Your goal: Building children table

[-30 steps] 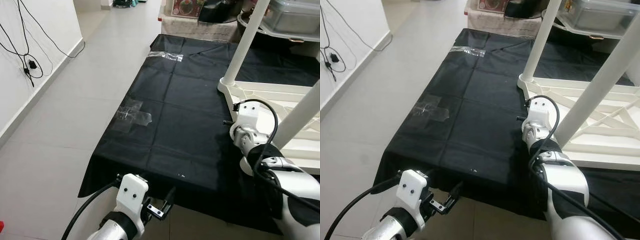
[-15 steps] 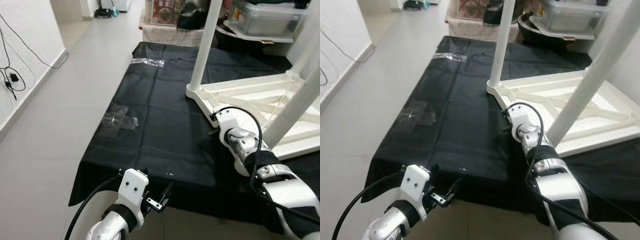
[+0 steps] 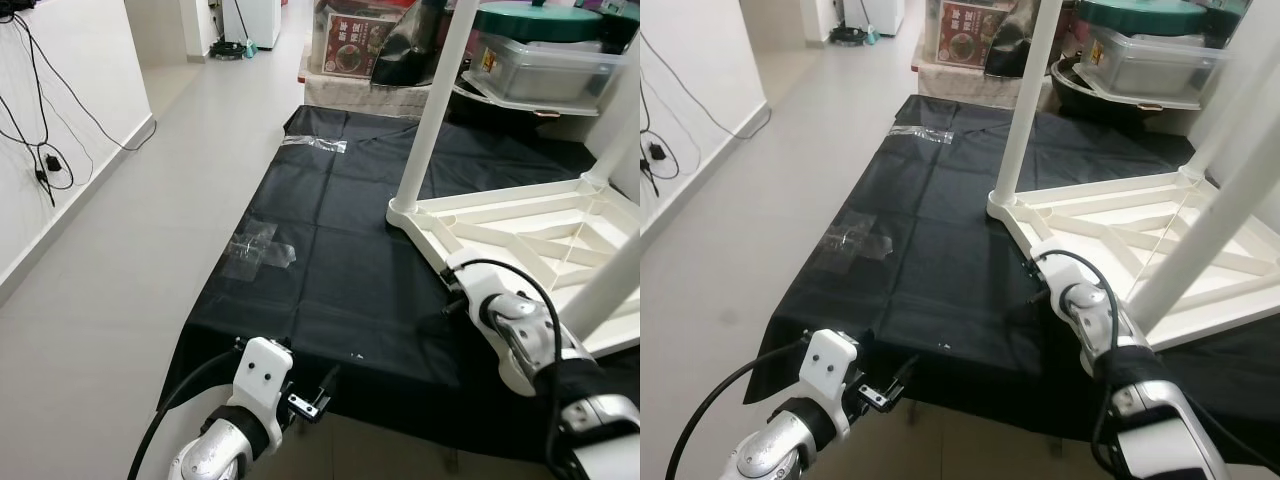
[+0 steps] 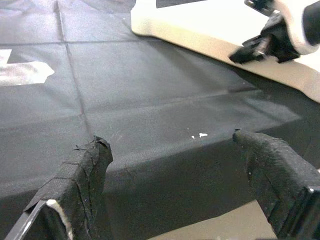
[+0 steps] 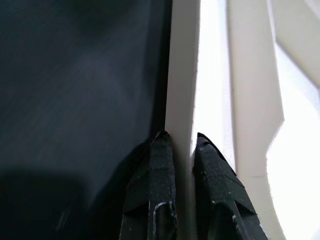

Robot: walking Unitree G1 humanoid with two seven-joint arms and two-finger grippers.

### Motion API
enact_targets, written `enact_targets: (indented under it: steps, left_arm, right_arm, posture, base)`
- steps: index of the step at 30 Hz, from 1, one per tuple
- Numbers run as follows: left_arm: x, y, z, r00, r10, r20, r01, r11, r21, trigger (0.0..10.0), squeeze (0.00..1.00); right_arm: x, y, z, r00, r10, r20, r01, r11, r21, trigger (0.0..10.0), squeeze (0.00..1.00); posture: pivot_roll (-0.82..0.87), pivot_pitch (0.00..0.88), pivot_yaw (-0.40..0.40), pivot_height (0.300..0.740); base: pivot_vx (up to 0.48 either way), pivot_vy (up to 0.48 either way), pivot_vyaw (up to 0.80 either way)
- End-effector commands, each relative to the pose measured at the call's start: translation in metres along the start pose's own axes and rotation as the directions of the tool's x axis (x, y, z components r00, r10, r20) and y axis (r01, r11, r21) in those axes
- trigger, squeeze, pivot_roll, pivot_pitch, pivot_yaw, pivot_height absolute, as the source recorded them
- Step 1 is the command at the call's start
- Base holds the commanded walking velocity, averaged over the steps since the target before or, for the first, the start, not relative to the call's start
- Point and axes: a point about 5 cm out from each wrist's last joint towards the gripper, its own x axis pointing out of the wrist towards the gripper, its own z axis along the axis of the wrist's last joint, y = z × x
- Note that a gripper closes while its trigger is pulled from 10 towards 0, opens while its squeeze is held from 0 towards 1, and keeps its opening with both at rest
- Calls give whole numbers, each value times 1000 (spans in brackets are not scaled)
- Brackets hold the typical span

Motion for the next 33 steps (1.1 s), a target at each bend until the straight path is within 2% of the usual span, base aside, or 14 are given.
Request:
enact_targets:
  steps: [1,2,3,7,11,13,15,16,17,18,20,22,27,33]
  left_arm:
    - [-1,-1,-3,1000,-12,-6,12,1000,-12,10000,0]
    - [-1,-1,-3,1000,-12,-6,12,1000,-12,10000,0]
    - [-1,-1,-4,1000,-14,-6,14,1000,-11,10000,0]
    - [-2,-2,-5,1000,-19,-7,18,1000,-12,10000,0]
    - [-2,-2,-5,1000,-20,-9,19,1000,-14,10000,0]
    - [-2,-2,-5,1000,-21,-8,21,1000,-14,10000,0]
    - [-2,-2,-5,1000,-22,-6,22,1000,-13,10000,0]
    - [-2,-2,-5,1000,-22,-6,22,1000,-13,10000,0]
    - [-3,-2,-5,1000,-22,-5,22,1000,-13,10000,0]
    - [-3,-2,-4,1000,-21,-4,20,1000,-11,10000,0]
    - [-3,-2,-4,1000,-18,-3,18,1000,-8,10000,0]
    - [-3,-2,-4,1000,-18,-2,18,1000,-7,10000,0]
    - [-3,-3,-3,1000,-21,0,21,1000,-5,10000,0]
    - [-2,-3,-3,1000,-22,1,22,1000,-5,10000,0]
  right_arm:
    - [-14,46,-9,754,657,-7,-657,753,-42,0,0]
    - [-14,46,-9,754,657,-7,-657,753,-42,0,0]
    - [-25,45,-13,714,700,-11,-699,712,-72,0,0]
    - [-40,40,-18,668,744,-20,-743,664,-87,0,0]
    - [-44,37,-18,646,763,0,-760,643,-99,0,0]
    - [-44,35,-17,658,753,9,-748,655,-109,0,0]
    - [-31,32,-10,744,667,32,-656,740,-149,0,0]
    - [-31,32,-10,744,667,32,-656,740,-149,0,0]
    - [-25,31,-6,782,621,45,-607,777,-167,4078,0]
    - [-17,28,1,832,552,58,-536,826,-172,10000,0]
    - [-12,25,14,856,508,102,-482,853,-199,10000,0]
    - [-12,25,21,854,503,130,-473,856,-207,10000,0]
    - [-18,31,35,805,570,164,-509,806,-303,10000,0]
    - [-17,32,46,773,602,200,-504,774,-382,10000,0]
  posture:
    - [102,43,-49,740]
    - [102,43,-49,740]
    - [100,43,-46,740]
    - [101,43,-46,740]
    - [100,43,-43,740]
    - [99,44,-43,740]
    - [104,43,-47,740]
    - [104,43,-47,740]
    - [104,43,-47,740]
    - [110,47,-52,740]
    - [110,47,-52,740]
    - [109,50,-55,740]
    - [109,48,-55,740]
    - [107,48,-53,740]
  base:
    - [0,0,0]
    - [0,0,0]
    - [0,0,0]
    - [0,0,0]
    - [0,0,0]
    - [0,0,0]
    - [0,0,0]
    - [0,0,0]
    - [0,0,0]
    - [0,0,0]
    - [0,0,0]
    - [0,0,0]
    - [0,0,0]
    - [0,0,0]
